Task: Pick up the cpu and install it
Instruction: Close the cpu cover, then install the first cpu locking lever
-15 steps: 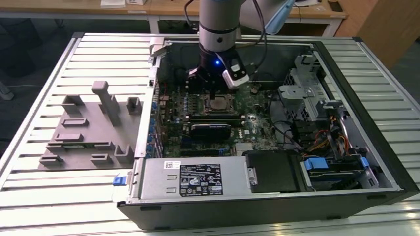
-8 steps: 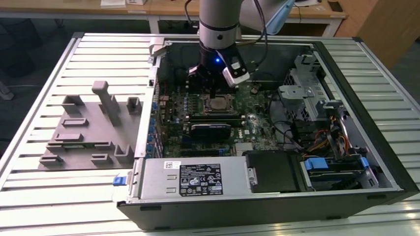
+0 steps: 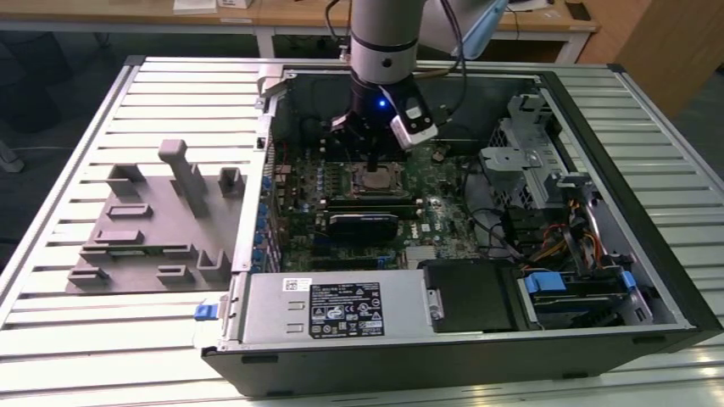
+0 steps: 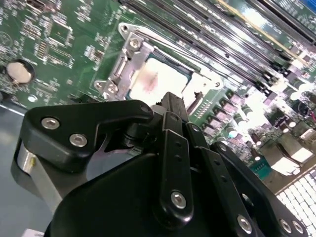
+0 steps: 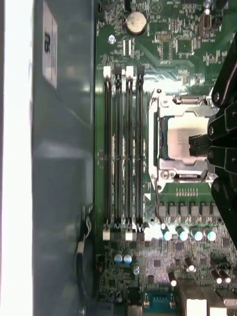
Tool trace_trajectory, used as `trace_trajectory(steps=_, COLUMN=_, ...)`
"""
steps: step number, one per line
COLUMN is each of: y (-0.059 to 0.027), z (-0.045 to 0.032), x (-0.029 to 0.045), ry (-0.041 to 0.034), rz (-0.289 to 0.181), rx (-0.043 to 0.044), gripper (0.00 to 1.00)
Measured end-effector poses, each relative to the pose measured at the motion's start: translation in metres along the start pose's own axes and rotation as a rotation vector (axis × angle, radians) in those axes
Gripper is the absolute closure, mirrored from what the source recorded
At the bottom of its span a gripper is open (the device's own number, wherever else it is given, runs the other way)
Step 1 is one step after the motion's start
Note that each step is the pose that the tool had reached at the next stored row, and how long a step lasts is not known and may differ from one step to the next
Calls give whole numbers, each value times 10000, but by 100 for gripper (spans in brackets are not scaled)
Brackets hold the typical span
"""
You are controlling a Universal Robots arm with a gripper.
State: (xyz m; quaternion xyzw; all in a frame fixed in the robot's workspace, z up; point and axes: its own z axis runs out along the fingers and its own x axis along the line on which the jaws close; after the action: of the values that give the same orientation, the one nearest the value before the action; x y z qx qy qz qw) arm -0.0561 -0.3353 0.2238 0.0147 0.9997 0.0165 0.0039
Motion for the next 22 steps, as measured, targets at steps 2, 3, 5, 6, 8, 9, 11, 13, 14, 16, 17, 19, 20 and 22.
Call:
trace_trajectory(steps=2, y=1, z=1, x=-39, ry=-1, rz=18, rx=11, gripper=89)
trace_trajectory(steps=3, y=2, z=1, x=-56, ry=-2, rz=26, rx=15, gripper=89)
trace_trajectory(steps=5, y=2, z=1, x=-86, ry=-2, rz=39, rx=22, gripper=89)
trace_trajectory(steps=6, y=2, z=1, x=-93, ry=-2, rz=41, rx=23, gripper=89)
trace_trajectory(steps=8, y=3, z=-10, x=-95, ry=-1, rz=43, rx=25, gripper=89)
trace_trajectory(steps=9, y=4, z=-29, x=-95, ry=-2, rz=43, rx=25, gripper=89)
trace_trajectory(steps=11, y=6, z=-79, x=-96, ry=-3, rz=42, rx=23, gripper=89)
trace_trajectory(steps=13, y=7, z=-133, x=-96, ry=-3, rz=42, rx=23, gripper=89)
trace_trajectory(steps=14, y=8, z=-158, x=-96, ry=-3, rz=42, rx=23, gripper=89)
trace_trajectory(steps=16, y=9, z=-199, x=-97, ry=-2, rz=42, rx=24, gripper=89)
trace_trajectory(steps=17, y=10, z=-210, x=-97, ry=-2, rz=42, rx=24, gripper=89)
trace_trajectory(steps=19, y=10, z=-210, x=-97, ry=-3, rz=41, rx=24, gripper=89)
trace_trajectory(steps=20, y=10, z=-211, x=-97, ry=-2, rz=42, rx=28, gripper=89)
trace_trajectory(steps=22, y=10, z=-211, x=-97, ry=-2, rz=41, rx=29, gripper=89)
